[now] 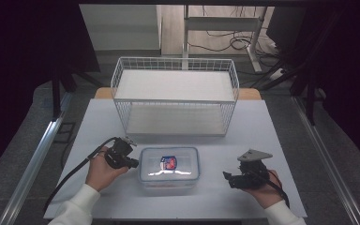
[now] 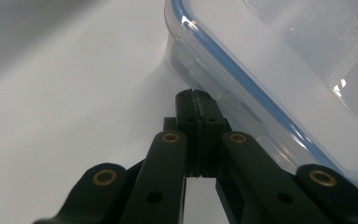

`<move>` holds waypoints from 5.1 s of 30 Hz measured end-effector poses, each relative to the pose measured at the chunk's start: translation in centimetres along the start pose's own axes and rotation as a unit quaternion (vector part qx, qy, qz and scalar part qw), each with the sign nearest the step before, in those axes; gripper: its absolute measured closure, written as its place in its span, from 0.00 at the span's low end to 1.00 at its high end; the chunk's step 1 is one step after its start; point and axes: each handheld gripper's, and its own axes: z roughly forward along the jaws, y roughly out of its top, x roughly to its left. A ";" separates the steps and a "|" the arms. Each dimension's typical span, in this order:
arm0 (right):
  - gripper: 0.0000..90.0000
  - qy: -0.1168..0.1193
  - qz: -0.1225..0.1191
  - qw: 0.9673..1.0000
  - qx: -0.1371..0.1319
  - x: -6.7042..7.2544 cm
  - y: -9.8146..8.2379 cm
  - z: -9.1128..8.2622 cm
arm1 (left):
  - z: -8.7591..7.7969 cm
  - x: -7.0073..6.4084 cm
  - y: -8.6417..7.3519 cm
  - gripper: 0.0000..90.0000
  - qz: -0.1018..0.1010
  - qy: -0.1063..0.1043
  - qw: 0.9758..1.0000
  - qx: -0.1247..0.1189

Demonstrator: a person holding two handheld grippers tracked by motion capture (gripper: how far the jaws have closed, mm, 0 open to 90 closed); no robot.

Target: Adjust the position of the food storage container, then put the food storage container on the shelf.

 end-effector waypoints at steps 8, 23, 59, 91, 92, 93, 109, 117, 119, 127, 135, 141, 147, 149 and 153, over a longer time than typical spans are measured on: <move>0.23 -0.003 0.007 1.000 -0.011 -0.2 0.2 -0.1 | 0.1 -0.4 -0.1 1.00 0.001 -0.001 1.000 -0.007; 0.23 0.023 0.042 0.998 -0.046 -0.3 0.6 -0.5 | -4.2 0.2 -3.7 0.55 -0.057 0.008 0.993 -0.103; 0.21 0.082 0.032 0.995 -0.050 0.7 1.1 0.0 | -1.0 -0.9 -4.4 0.21 -0.179 -0.170 0.960 -0.129; 0.20 0.191 0.113 0.974 -0.034 1.7 2.2 2.3 | 1.4 -0.6 -4.0 0.34 -0.217 -0.223 0.944 -0.111; 0.20 0.204 0.127 0.970 -0.029 1.8 2.3 2.7 | 1.4 -0.6 -4.0 0.34 -0.217 -0.223 0.944 -0.111; 0.20 0.220 0.143 0.965 -0.021 2.0 2.5 3.2 | 1.4 -0.6 -4.1 0.34 -0.217 -0.223 0.944 -0.111; 0.30 0.310 0.261 0.913 0.054 2.1 3.2 8.0 | 1.5 -0.6 -4.1 0.34 -0.218 -0.226 0.943 -0.113; 0.45 0.327 0.293 0.897 0.053 1.4 2.5 8.0 | 1.6 -0.6 -4.1 0.34 -0.221 -0.228 0.941 -0.114; 0.47 0.334 0.304 0.891 0.054 1.2 2.4 8.0 | 1.5 -0.6 -4.1 0.34 -0.220 -0.226 0.942 -0.117; 0.57 0.336 0.300 0.892 0.043 1.2 2.3 7.1 | 0.7 -0.3 -4.5 0.45 -0.221 -0.218 0.940 -0.145; 0.60 0.332 0.294 0.896 0.028 1.4 2.4 6.7 | 0.2 -0.6 -4.9 0.52 -0.219 -0.219 0.939 -0.151; 0.60 0.330 0.289 0.898 0.026 1.4 2.4 6.6 | 0.2 -0.7 -4.9 0.52 -0.219 -0.218 0.939 -0.153; 0.60 0.325 0.286 0.901 0.017 1.4 2.8 6.4 | -0.2 -0.4 -4.6 0.53 -0.217 -0.215 0.939 -0.160; 0.60 0.323 0.284 0.902 0.013 1.4 3.0 6.4 | -0.3 -0.3 -4.3 0.53 -0.215 -0.213 0.939 -0.164; 0.59 0.320 0.277 0.906 0.005 1.1 3.5 6.3 | -0.5 -0.1 -3.7 0.53 -0.203 -0.208 0.942 -0.167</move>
